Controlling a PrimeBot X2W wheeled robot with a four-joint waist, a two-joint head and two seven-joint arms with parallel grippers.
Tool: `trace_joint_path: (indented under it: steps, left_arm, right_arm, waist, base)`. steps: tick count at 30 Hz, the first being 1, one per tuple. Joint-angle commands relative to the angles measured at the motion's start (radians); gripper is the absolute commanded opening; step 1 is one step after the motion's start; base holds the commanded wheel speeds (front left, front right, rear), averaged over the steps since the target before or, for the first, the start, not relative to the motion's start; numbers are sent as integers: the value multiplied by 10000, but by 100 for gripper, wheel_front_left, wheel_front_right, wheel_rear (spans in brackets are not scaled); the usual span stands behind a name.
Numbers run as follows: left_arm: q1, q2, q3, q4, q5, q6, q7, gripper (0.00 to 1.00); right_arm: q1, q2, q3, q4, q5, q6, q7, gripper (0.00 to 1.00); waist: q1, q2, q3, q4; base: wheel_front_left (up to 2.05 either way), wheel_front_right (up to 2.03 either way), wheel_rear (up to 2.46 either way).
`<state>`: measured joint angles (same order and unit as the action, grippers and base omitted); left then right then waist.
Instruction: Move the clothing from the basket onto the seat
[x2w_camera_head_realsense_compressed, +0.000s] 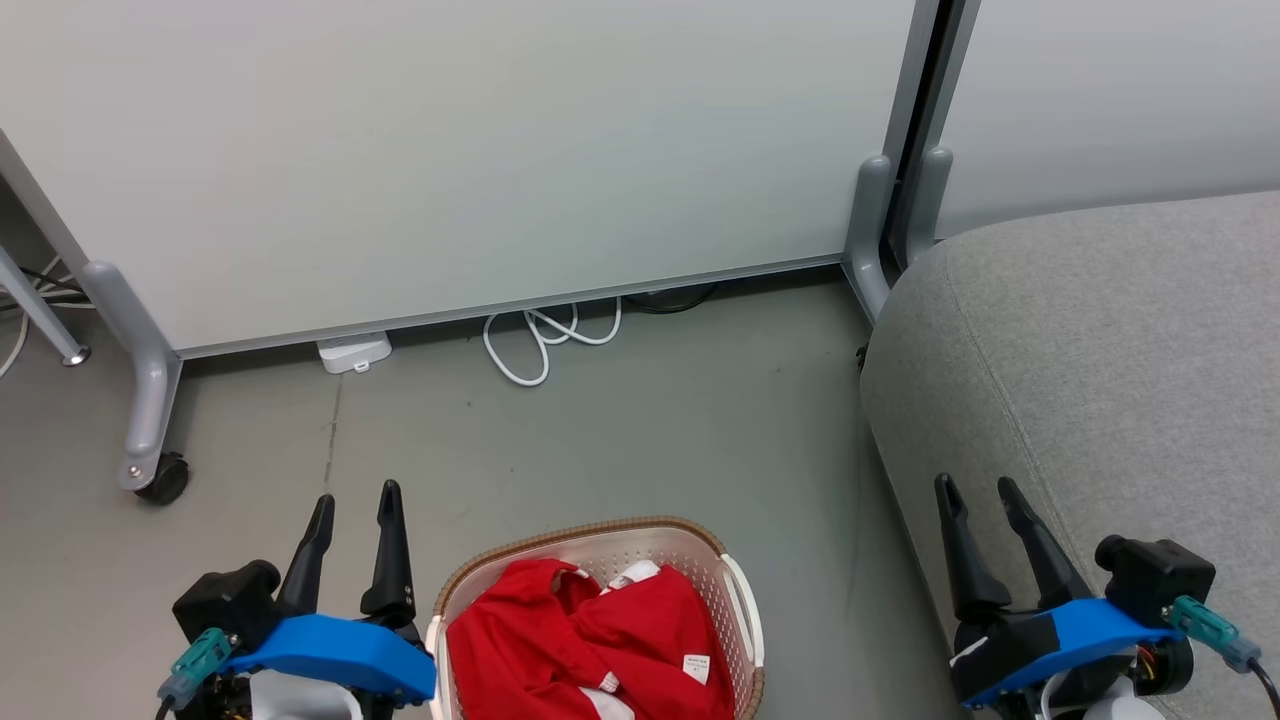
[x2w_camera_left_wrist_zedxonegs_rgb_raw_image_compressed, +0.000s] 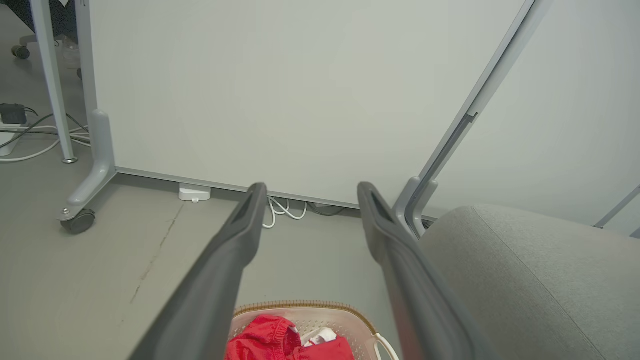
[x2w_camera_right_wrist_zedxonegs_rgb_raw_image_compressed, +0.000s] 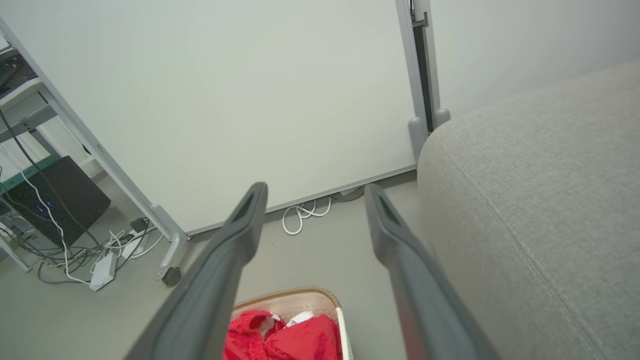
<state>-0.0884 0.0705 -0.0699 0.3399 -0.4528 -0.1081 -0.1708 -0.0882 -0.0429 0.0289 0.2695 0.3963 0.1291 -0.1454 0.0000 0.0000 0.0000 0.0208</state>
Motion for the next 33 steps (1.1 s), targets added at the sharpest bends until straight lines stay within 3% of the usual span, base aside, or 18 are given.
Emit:
trace_joint_path:
  steps: [1, 33]
  left_arm:
    - [-211, 70, -34, -12, 327, -43, -123, 100]
    - [-200, -109, 110, 295, 2156, -59, -768, 100]
  right_arm:
    - [-159, -77, 39, -92, -352, 19, -117, 100]
    - [13, -94, -198, -53, -2600, 18, -486, 100]
  waist:
    - [0, 0, 1, 10]
    - [0, 0, 29, 139]
  base:
    - [0, 0, 0]
    - [0, 0, 0]
